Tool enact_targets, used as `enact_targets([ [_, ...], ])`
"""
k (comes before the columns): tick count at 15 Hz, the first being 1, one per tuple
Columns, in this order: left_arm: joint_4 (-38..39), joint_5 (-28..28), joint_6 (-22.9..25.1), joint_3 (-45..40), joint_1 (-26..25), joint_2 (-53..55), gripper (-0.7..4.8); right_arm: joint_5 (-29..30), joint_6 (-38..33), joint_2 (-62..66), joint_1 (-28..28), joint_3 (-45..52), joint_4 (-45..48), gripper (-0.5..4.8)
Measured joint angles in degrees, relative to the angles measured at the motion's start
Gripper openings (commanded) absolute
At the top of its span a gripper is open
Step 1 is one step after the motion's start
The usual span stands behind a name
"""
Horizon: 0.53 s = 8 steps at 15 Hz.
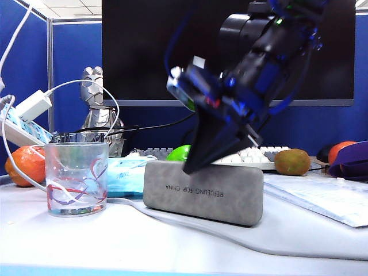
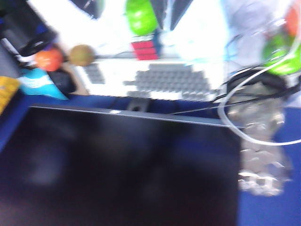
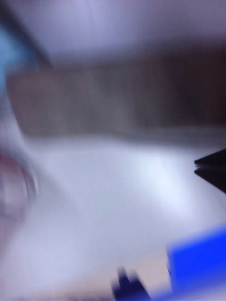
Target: Pick up the glasses, fold the temples of the glasses, place the glasses into the glasses case, and finally close the glasses case.
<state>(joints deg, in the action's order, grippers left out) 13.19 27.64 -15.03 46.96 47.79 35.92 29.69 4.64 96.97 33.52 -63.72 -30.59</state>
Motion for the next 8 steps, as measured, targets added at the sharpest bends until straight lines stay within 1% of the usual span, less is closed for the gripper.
enact_targets([
  [1, 1.2, 1.1, 0.0, 0.0, 0.0, -0.5, -0.03, -2.2, 0.1, 0.0, -0.1, 0.0, 1.3, -0.06],
  [3, 3.7, 2.3, 0.0, 0.0, 0.0, -2.1, -0.03, -4.6, 0.1, 0.0, -1.0, 0.0, 3.8, -0.05],
  [4, 4.9, 3.0, 0.0, 0.0, 0.0, -2.3, -0.03, -9.0, 0.1, 0.0, -1.0, 0.0, 3.8, -0.05],
  [5, 6.5, 4.0, 0.0, 0.0, 0.0, -2.3, -0.03, -12.2, 0.1, 0.0, -1.0, 0.0, 3.8, -0.05],
  [6, 7.3, 4.2, 0.0, 0.0, 0.0, -2.3, -0.03, -13.8, 0.1, 0.0, -1.0, 0.0, 4.2, -0.06],
  [8, 7.9, 4.4, 0.0, 0.0, 0.0, -2.3, -0.04, -14.7, 0.1, -0.5, -1.0, 0.0, 5.7, -0.06],
])
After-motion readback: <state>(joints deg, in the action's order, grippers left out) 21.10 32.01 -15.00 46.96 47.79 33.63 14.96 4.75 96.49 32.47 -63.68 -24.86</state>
